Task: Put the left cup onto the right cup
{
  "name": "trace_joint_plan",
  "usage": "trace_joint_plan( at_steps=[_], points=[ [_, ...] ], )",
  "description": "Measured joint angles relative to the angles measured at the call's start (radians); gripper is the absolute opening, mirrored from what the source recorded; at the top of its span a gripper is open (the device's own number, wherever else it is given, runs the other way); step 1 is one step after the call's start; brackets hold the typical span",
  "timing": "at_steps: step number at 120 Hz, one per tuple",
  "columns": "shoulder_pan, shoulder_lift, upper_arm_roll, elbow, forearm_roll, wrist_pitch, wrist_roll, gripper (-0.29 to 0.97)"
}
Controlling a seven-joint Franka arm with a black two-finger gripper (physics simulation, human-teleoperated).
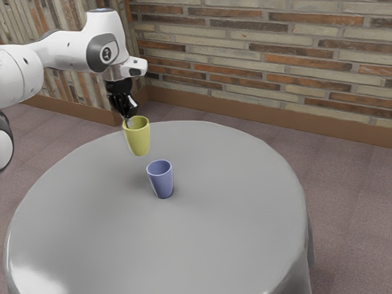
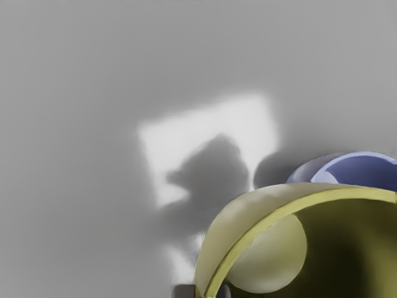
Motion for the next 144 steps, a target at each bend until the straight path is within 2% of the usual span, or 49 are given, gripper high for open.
trace_joint_plan(
  at_steps=[144],
  points=[
    [-0.061,-0.022,-0.016,-0.054,0.000,0.014,-0.002,-0.11]
  ],
)
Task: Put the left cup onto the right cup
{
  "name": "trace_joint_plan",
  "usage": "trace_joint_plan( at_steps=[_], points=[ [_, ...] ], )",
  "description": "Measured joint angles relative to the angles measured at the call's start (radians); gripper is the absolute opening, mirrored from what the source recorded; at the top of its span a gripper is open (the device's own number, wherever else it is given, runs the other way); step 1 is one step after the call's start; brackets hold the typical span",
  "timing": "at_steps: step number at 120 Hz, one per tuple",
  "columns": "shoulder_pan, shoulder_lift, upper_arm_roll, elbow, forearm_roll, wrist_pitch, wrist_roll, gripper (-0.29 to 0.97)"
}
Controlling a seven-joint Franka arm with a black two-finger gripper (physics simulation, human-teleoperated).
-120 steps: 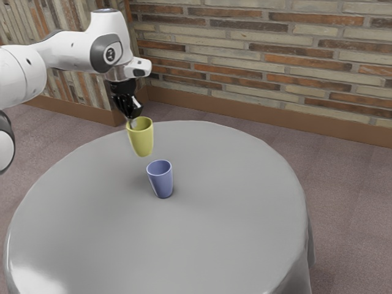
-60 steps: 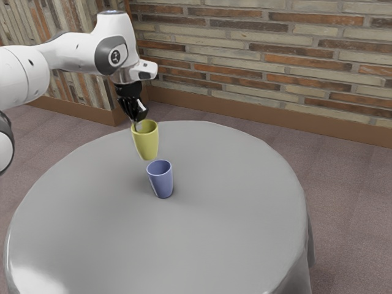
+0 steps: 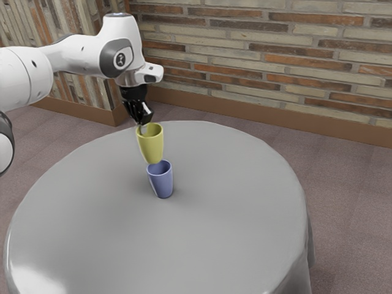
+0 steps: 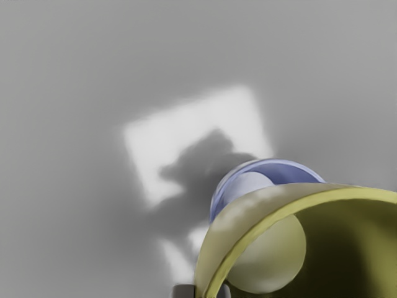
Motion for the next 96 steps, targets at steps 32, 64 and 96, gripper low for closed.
trace_joint_plan(
  at_steps=[32,64,96],
  points=[
    [-0.010,0.009,-0.002,0.000,0.000,0.002,-0.003,-0.11],
    [-0.016,0.018,-0.007,0.000,0.001,0.004,-0.008,-0.11],
    [-0.017,0.029,-0.008,0.000,0.002,0.005,-0.013,-0.11]
  ],
)
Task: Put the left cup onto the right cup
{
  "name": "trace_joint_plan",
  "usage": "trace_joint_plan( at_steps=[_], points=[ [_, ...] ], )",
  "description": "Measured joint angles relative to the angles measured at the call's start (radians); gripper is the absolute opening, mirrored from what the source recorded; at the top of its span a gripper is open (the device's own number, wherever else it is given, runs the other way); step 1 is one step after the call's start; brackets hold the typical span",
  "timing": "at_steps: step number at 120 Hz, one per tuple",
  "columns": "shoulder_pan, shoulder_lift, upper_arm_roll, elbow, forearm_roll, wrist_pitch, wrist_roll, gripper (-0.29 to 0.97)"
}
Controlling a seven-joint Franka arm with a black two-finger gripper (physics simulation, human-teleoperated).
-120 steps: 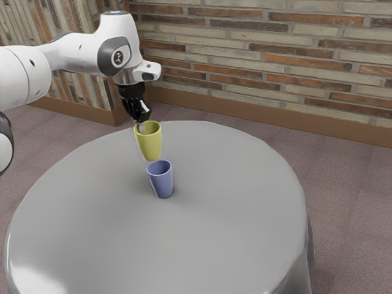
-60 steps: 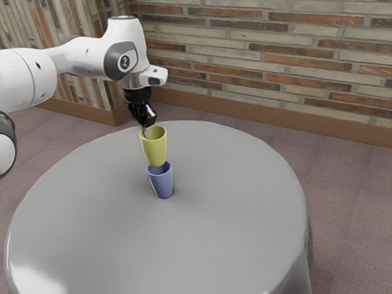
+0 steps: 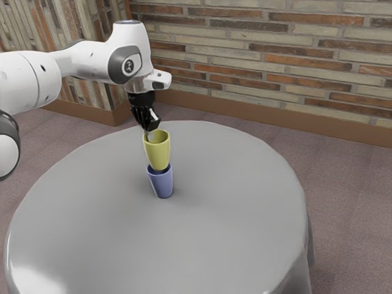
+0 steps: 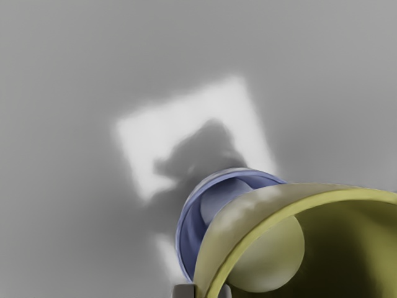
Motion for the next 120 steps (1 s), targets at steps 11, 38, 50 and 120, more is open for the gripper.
trace_joint_plan(
  at_steps=[11,38,50,120],
  points=[
    [0.000,0.002,0.000,0.000,0.001,0.000,-0.001,-0.11],
    [0.000,0.008,0.000,0.000,0.001,0.001,-0.004,-0.11],
    [0.000,0.011,0.000,0.000,0.002,0.001,-0.005,-0.11],
    [0.001,0.013,0.000,-0.016,0.004,0.005,-0.008,-0.11]
  ],
)
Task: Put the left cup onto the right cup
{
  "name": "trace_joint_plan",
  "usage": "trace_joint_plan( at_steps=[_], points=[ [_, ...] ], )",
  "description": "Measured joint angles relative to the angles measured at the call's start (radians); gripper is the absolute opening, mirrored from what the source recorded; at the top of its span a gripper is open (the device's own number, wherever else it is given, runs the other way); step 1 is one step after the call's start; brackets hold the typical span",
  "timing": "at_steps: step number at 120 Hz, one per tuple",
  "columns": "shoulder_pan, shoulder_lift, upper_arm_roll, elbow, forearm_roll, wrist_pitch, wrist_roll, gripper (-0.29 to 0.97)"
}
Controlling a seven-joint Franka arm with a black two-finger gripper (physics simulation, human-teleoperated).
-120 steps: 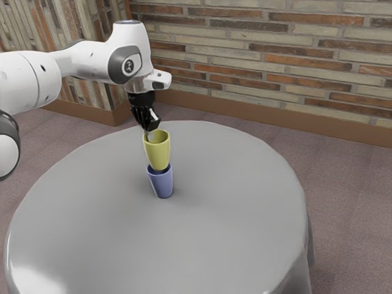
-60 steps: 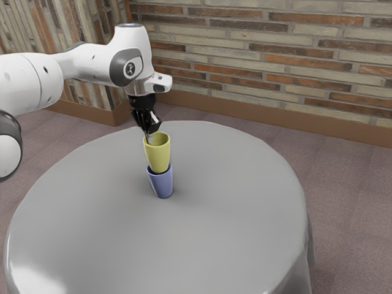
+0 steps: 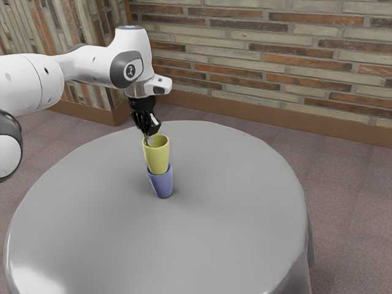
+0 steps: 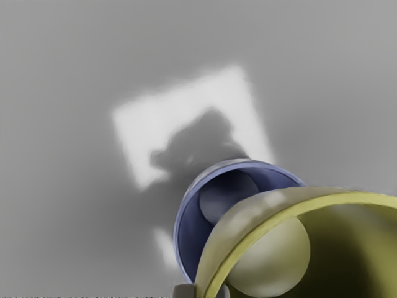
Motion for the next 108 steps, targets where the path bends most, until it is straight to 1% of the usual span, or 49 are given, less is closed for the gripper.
trace_joint_plan(
  at_steps=[108],
  points=[
    [0.002,0.011,0.002,-0.007,0.002,0.025,-0.001,-0.11]
  ],
)
